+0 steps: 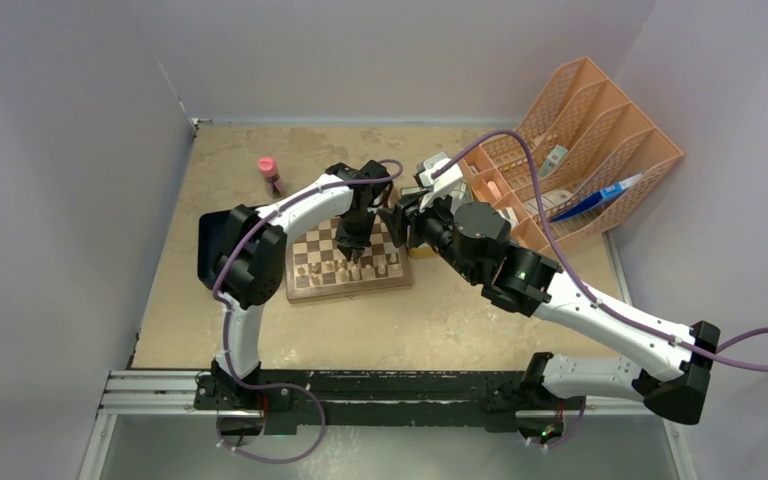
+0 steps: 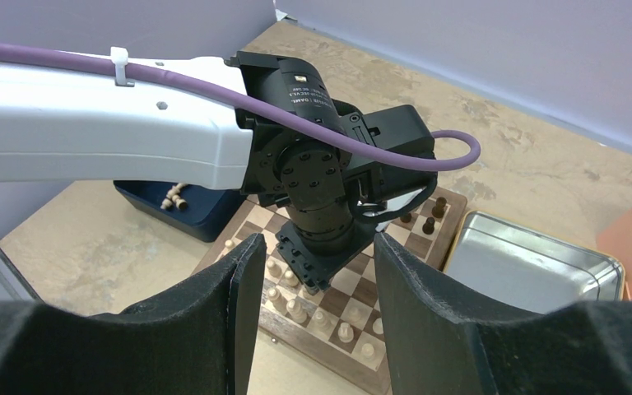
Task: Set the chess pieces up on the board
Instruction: Place the chess piece on the chessboard.
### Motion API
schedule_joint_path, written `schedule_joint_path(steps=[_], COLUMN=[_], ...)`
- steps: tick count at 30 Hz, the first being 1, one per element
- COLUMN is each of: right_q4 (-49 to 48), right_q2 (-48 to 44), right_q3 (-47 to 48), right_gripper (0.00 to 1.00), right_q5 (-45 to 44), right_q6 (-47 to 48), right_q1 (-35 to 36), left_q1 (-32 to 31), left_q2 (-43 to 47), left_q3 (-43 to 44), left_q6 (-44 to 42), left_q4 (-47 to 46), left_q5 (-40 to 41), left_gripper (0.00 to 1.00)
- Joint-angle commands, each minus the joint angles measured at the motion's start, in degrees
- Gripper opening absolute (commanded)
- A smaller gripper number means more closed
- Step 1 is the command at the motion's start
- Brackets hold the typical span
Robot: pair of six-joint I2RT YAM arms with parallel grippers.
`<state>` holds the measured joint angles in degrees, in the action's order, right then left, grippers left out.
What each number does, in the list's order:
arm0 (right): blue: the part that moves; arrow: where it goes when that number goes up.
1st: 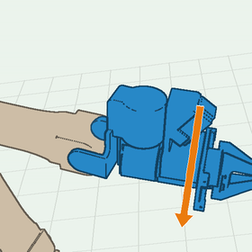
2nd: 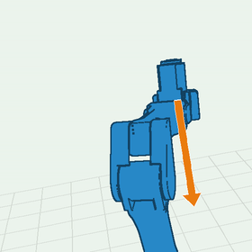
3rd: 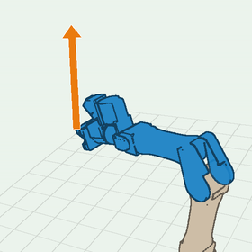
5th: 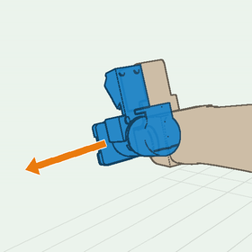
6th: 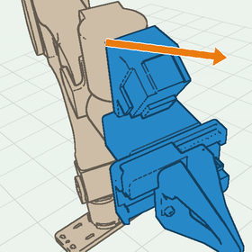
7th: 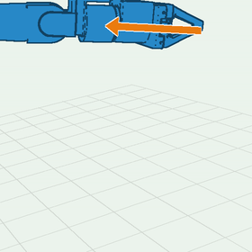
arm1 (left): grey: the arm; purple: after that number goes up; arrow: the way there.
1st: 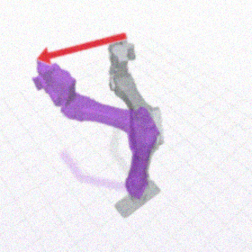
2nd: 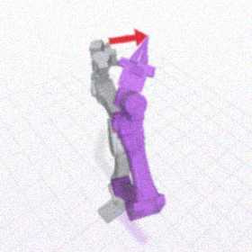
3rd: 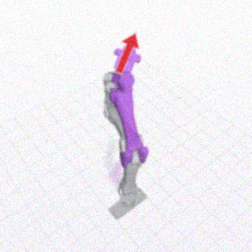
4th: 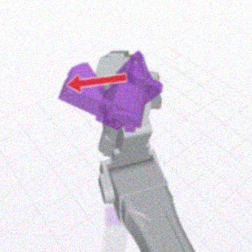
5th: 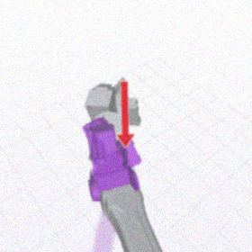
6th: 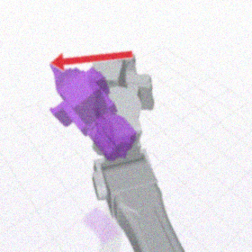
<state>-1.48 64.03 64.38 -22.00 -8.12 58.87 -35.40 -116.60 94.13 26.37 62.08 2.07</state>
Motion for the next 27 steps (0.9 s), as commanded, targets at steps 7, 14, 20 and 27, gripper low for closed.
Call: schedule_joint_path(steps=[7, 14, 20, 27], right_q4=[-1.03, -0.82, -1.08, -1.01], right_q2=[-0.84, -0.92, -0.77, -0.84], right_q3=[1.80, 1.80, 1.54, 1.56], right_gripper=[0.54, 0.54, 0.54, 0.54], right_q5=[-0.97, -0.99, -0.95, -0.92], right_q6=[0.20, 0.24, 0.31, 0.30], right_q1=[0.27, 0.28, 0.23, 0.28], left_q1=[-0.55, -0.64, -0.68, -0.64], left_q2=[-0.86, -1.22, -0.83, -0.83], left_q3=[2.29, 2.54, 2.62, 2.77], left_q6=[-0.28, -0.18, -0.22, -0.35], left_q4=[-1.82, -1.71, -1.84, -1.38], left_q5=[1.59, 2.10, 2.39, 2.72], left_gripper=[0.12, 0.12, 0.12, 0.20])
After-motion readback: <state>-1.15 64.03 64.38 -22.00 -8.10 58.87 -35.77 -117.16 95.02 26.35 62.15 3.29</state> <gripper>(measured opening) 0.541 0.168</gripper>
